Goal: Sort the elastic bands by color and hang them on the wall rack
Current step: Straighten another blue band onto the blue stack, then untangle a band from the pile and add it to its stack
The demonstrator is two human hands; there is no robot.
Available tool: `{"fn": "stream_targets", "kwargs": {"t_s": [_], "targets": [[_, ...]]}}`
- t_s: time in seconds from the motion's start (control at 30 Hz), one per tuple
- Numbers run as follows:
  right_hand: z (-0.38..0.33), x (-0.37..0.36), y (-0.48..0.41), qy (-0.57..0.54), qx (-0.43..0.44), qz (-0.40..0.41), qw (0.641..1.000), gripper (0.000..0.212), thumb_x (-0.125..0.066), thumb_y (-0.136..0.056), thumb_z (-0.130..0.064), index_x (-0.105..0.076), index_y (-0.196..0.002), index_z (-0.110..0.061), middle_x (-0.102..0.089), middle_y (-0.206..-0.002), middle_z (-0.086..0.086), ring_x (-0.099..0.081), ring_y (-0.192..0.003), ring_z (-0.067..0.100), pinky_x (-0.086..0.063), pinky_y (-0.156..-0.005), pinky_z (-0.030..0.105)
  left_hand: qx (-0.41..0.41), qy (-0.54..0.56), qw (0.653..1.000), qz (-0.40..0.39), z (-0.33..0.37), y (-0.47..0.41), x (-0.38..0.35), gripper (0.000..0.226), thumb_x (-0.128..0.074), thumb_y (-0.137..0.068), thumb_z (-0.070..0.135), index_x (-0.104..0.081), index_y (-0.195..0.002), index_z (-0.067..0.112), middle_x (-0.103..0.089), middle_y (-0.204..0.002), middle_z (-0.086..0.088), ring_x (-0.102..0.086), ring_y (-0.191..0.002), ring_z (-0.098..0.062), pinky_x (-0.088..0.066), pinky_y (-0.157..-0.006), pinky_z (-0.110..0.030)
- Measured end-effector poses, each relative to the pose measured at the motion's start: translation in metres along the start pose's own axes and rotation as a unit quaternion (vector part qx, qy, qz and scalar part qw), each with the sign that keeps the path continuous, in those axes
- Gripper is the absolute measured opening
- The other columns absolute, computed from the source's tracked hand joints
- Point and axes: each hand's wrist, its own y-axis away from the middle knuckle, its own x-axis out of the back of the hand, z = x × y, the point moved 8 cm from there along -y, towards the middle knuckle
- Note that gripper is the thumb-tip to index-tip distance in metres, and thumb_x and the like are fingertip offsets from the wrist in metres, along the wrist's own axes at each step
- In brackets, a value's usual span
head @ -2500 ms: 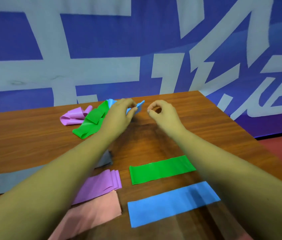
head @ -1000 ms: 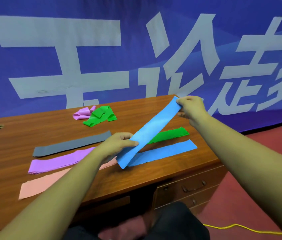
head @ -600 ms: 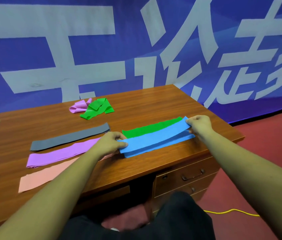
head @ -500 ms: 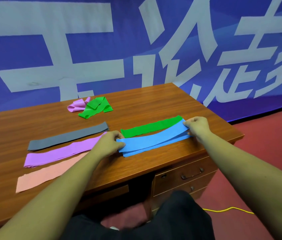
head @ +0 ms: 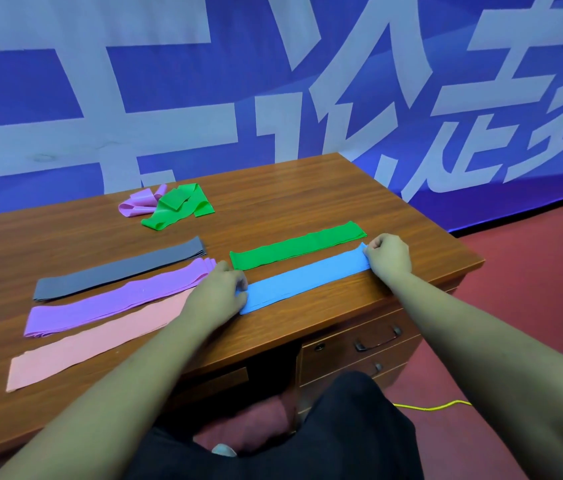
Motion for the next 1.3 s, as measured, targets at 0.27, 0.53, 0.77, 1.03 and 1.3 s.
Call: {"fn": "stream_targets", "kwargs": {"t_s": [0.27,0.53,0.77,1.03,1.3], "targets": [[-0.064,-0.015,0.015,0.088,0.162,0.012,0.983,0.031,-0.057,-0.088,-0.020,-0.061,-0.116,-0.007,-0.054,-0.116,0.016,-0.052,-0.110,0.034,-0.045,-0.097,0.042,-0.023,0.000,0.998,0.054,-0.004,-0.018,0.029,0.013,-0.059,-0.087,0.023,-0.064,-0.099,0.021,-0.047,-0.096,0.003,-0.051,-0.097,-0.018,-0.048,-0.081,-0.035],[-0.192,-0.087,0.029,0.073,0.248,-0.114,0.959,0.031,-0.055,-0.085,-0.027,-0.065,-0.109,-0.010,-0.063,-0.114,0.015,-0.058,-0.110,0.034,-0.048,-0.096,0.040,0.111,0.005,0.987,0.113,-0.104,-0.065,0.080,0.021,-0.062,-0.082,0.018,-0.065,-0.101,0.010,-0.058,-0.108,-0.018,-0.055,-0.105,-0.037,-0.046,-0.091,-0.042],[-0.258,-0.179,0.023,0.080,0.274,-0.164,0.944,0.036,-0.054,-0.089,-0.029,-0.061,-0.119,-0.010,-0.060,-0.121,0.013,-0.055,-0.115,0.032,-0.047,-0.097,0.040,0.194,0.005,0.974,0.120,-0.185,-0.095,0.092,0.028,-0.060,-0.079,0.017,-0.065,-0.106,0.014,-0.058,-0.118,-0.015,-0.055,-0.111,-0.037,-0.048,-0.093,-0.044],[-0.327,-0.272,0.008,0.071,0.337,-0.205,0.916,0.034,-0.057,-0.082,-0.021,-0.065,-0.113,-0.010,-0.060,-0.113,0.012,-0.056,-0.109,0.030,-0.047,-0.094,0.039,0.176,0.031,0.977,0.116,-0.257,-0.138,0.082,0.041,-0.059,-0.082,0.007,-0.064,-0.122,0.016,-0.055,-0.114,-0.018,-0.053,-0.112,-0.036,-0.045,-0.098,-0.041],[-0.361,-0.326,0.020,-0.007,0.364,-0.243,0.899,0.022,-0.068,-0.081,-0.021,-0.072,-0.100,-0.010,-0.071,-0.101,0.010,-0.063,-0.098,0.027,-0.046,-0.088,0.033,0.088,0.084,0.980,0.157,-0.258,-0.147,0.098,0.004,-0.068,-0.087,0.016,-0.070,-0.090,0.014,-0.062,-0.081,-0.001,-0.059,-0.082,-0.021,-0.038,-0.071,-0.027]]}}
